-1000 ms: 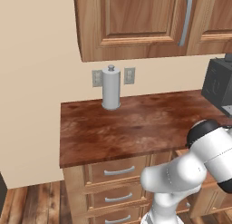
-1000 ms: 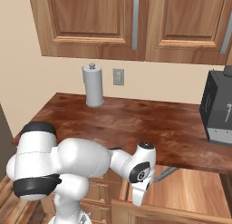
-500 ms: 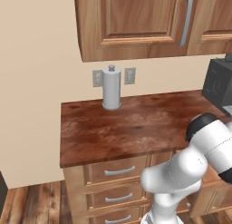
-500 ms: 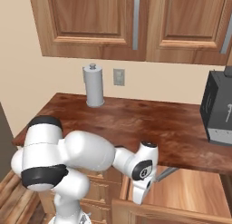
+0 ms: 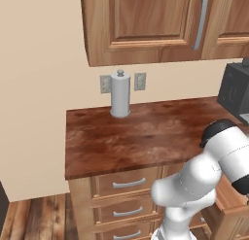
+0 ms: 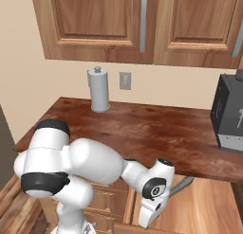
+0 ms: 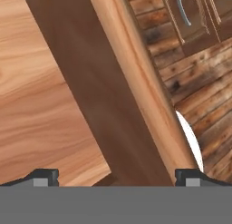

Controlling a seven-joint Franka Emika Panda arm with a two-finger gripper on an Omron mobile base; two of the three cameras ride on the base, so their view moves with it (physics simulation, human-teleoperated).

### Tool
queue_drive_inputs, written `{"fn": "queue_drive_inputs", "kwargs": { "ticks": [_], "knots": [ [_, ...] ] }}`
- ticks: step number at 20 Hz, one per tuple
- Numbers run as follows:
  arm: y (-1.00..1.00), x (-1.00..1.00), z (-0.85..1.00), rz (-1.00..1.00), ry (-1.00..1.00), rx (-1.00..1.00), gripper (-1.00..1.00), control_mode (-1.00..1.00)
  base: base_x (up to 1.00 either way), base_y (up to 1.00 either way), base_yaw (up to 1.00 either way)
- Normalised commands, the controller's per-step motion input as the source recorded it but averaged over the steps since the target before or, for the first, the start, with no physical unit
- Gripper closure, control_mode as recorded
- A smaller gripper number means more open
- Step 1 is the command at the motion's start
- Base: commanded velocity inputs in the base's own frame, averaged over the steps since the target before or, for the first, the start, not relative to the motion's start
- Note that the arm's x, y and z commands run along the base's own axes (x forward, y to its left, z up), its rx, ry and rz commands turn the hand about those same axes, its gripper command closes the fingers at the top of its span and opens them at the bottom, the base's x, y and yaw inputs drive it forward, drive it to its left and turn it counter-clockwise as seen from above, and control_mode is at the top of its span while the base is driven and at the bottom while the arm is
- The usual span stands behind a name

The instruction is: Take the tongs from the drawer on the right and place them on the dining counter next to the tray containing the hot dog.

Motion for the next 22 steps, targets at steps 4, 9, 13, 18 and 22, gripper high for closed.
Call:
{"fn": "queue_drive_inputs", "kwargs": {
  "ticks": [4, 9, 13, 18, 22],
  "knots": [
    [-0.01, -0.75, -0.19, -0.04, 0.00, 0.00, -1.00, -1.00, 0.00, 0.00, 0.00],
    [0.00, -0.58, -0.16, 0.00, 0.00, 0.00, -1.00, -1.00, 0.00, 0.00, 0.00],
    [0.00, -0.57, -0.14, 0.00, 0.02, 0.00, -1.00, -1.00, 0.00, 0.00, 0.00],
    [0.00, -0.54, -0.13, 0.00, 0.09, 0.00, -1.00, -1.00, 0.00, 0.00, 0.00],
    [0.00, -0.40, -0.07, 0.00, 0.08, 0.00, -1.00, -1.00, 0.00, 0.00, 0.00]
  ]
}}
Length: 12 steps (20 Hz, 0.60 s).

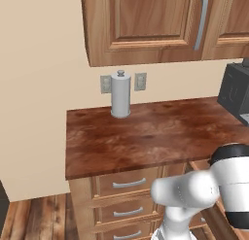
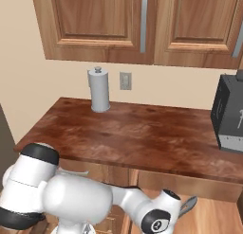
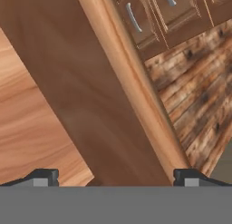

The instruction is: Take the tongs from the drawer on the right and place them on the dining counter next to the tray containing the hot dog.

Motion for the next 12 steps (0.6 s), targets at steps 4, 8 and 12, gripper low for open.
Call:
{"fn": "queue_drive_inputs", "kwargs": {
  "ticks": [4, 8, 12],
  "knots": [
    [0.00, -0.13, 0.05, 0.00, 0.08, 0.00, -1.00, -1.00, 0.00, 0.00, 0.00],
    [0.01, 0.00, 0.43, 0.00, 0.10, 0.00, -1.00, -1.00, 0.00, 0.00, 0.00],
    [0.08, 0.06, 0.73, 0.00, 0.10, 0.00, -1.00, -1.00, 0.00, 0.00, 0.00]
  ]
}}
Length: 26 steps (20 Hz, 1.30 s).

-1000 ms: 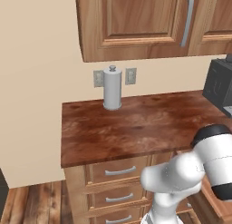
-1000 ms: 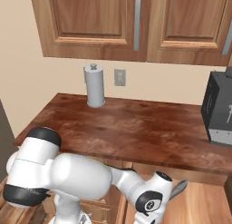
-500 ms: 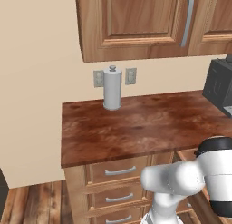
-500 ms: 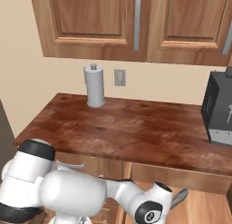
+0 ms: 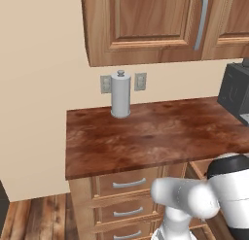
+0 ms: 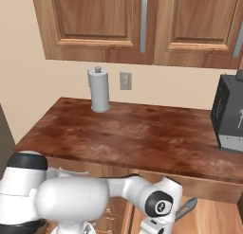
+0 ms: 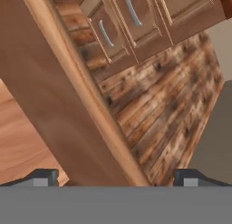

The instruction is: Take the tongs from the drawer on the right and place them on the dining counter next to the tray containing the hot dog.

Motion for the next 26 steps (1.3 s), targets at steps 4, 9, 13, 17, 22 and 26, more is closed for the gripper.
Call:
{"fn": "queue_drive_inputs", "kwargs": {
  "ticks": [4, 9, 13, 17, 22, 26],
  "knots": [
    [0.11, 0.14, 0.58, 0.01, 0.11, 0.00, -1.00, -1.00, 0.00, 0.00, 0.00],
    [0.13, 0.62, 0.04, 0.14, 0.05, 0.00, -1.00, -1.00, 0.00, 0.00, 0.00],
    [0.02, 0.57, -0.01, 0.28, 0.05, 0.00, -1.00, -1.00, 0.00, 0.00, 0.00],
    [0.00, 0.11, 0.00, 0.19, 0.05, 0.01, -1.00, -1.00, 0.00, 0.00, 0.00],
    [0.00, -0.18, 0.01, 0.05, -0.05, 0.01, -1.00, -1.00, 0.00, 0.00, 0.00],
    [0.00, -0.08, 0.09, 0.12, -0.02, 0.00, -1.00, -1.00, 0.00, 0.00, 0.00]
  ]
}}
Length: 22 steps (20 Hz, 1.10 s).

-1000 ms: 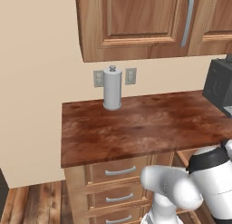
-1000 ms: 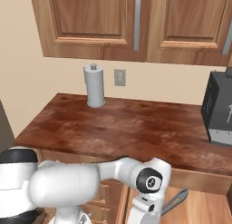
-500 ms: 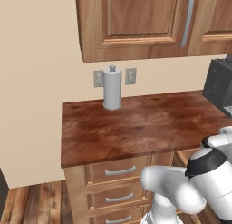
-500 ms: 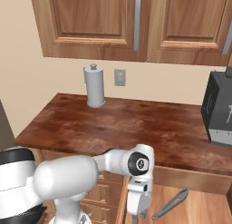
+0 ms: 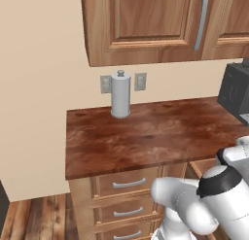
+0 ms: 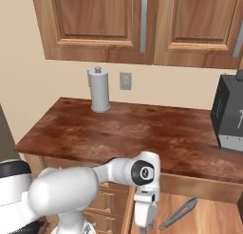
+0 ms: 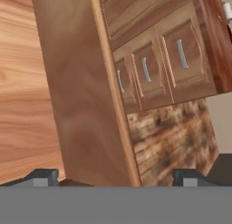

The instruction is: Take the tongs from the drawer on the right and place them on the dining counter next to the tray containing the hot dog.

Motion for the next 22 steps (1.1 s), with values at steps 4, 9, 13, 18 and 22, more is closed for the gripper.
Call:
{"fn": "queue_drive_inputs", "kwargs": {
  "ticks": [4, 9, 13, 18, 22],
  "knots": [
    [0.00, 0.00, 0.07, 0.18, 0.00, 0.01, -1.00, -1.00, 0.00, 0.00, 0.00],
    [0.00, 0.00, 0.15, 0.18, -0.07, 0.02, -1.00, -1.00, 0.00, 0.00, 0.00],
    [0.00, 0.00, 0.29, 0.11, -0.09, 0.09, -1.00, -1.00, 0.00, 0.00, 0.00],
    [0.00, 0.00, 0.23, 0.09, -0.15, 0.12, -1.00, -1.00, 0.00, 0.00, 0.00],
    [0.00, 0.01, 0.14, 0.11, -0.18, 0.10, -1.00, -1.00, 0.00, 0.00, 0.00]
  ]
}}
